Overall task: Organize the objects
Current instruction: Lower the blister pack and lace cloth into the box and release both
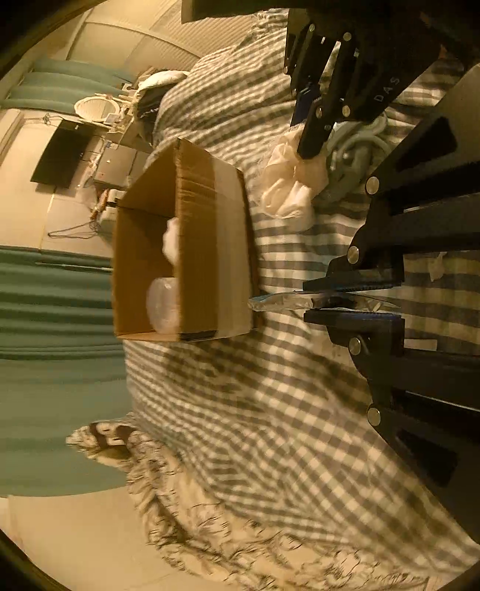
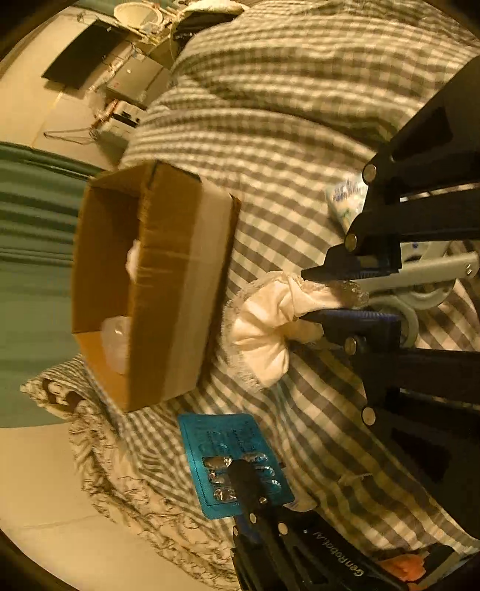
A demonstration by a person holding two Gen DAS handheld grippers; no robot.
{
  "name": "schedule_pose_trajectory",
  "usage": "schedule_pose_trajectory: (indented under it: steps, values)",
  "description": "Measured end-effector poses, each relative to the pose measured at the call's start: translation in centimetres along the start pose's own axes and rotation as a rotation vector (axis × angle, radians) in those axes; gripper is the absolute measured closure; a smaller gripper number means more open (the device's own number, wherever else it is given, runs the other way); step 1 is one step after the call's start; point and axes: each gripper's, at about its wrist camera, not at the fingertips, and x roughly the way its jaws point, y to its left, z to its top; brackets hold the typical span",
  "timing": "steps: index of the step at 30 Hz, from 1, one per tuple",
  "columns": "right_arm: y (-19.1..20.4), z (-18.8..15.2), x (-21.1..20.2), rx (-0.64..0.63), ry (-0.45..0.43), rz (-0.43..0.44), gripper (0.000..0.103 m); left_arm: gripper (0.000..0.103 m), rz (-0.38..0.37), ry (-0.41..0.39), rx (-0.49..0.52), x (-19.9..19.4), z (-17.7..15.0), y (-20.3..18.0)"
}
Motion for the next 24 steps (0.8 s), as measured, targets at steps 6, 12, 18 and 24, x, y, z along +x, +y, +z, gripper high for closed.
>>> schedule_pose_trajectory:
  steps: [6,12,18,24]
  values:
    - [-1.1,1.2,-4.8,0.029,-0.108,-0.016,0.092,0.095,0.022,-0.093,0.035,-3.3,2.7,-0.7]
    - [-1.9,3.5,-9.3,0.042,-0.21,-0.033,0.092,0.095,0.018,-0.193,0.063,-6.0,6.6,-2.0]
    - [-2.6,6.7,-11.9,0.024,-0.292,-0.041,0.092,0.095,0.006,-0.279,0.075,-7.2,10.8,-2.8]
    - [-3.5,10.8,-12.5,0.007,-0.358,-0.045,0.092,0.095,-0.002,-0.34,0.111,-6.6,15.0,-3.4]
